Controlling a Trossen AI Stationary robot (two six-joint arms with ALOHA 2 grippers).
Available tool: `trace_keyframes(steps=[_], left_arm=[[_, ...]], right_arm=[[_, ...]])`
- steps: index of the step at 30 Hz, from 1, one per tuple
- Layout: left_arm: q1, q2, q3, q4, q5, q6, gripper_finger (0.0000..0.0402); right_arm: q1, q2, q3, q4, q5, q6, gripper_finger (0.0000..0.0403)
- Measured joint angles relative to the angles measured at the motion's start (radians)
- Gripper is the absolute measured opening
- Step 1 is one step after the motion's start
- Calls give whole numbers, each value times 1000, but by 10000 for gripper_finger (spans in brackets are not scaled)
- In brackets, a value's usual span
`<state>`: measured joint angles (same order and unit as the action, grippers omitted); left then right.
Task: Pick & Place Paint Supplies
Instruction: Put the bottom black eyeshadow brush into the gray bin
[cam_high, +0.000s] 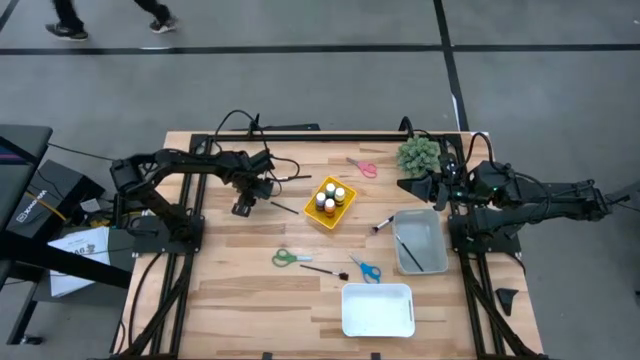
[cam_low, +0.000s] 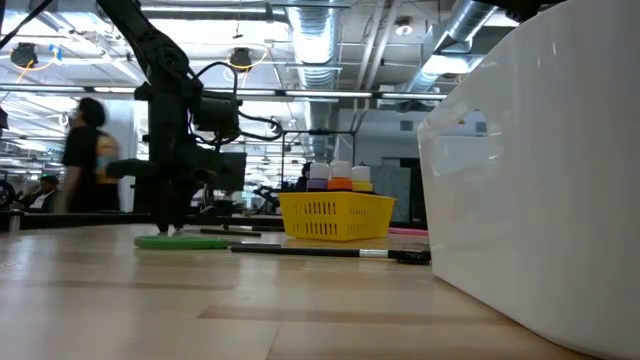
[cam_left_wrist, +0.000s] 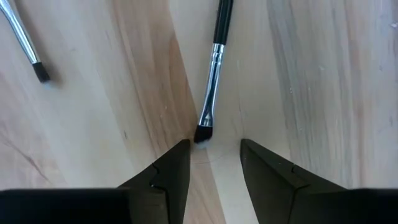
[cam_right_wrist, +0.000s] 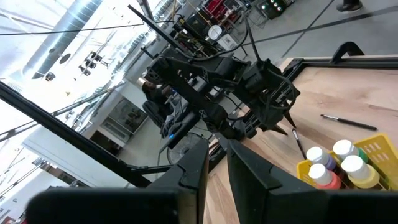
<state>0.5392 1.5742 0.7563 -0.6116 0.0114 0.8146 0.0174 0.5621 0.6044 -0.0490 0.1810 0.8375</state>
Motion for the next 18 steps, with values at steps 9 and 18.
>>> trace_keyframes(steps=[9, 18], left_arm=[[0, 1, 0, 2, 25, 81, 135], [-2, 2, 0, 3, 33, 133, 135]], right_arm=[[0, 0, 0, -1, 0, 0, 56], [0, 0, 0, -1, 0, 0, 56]])
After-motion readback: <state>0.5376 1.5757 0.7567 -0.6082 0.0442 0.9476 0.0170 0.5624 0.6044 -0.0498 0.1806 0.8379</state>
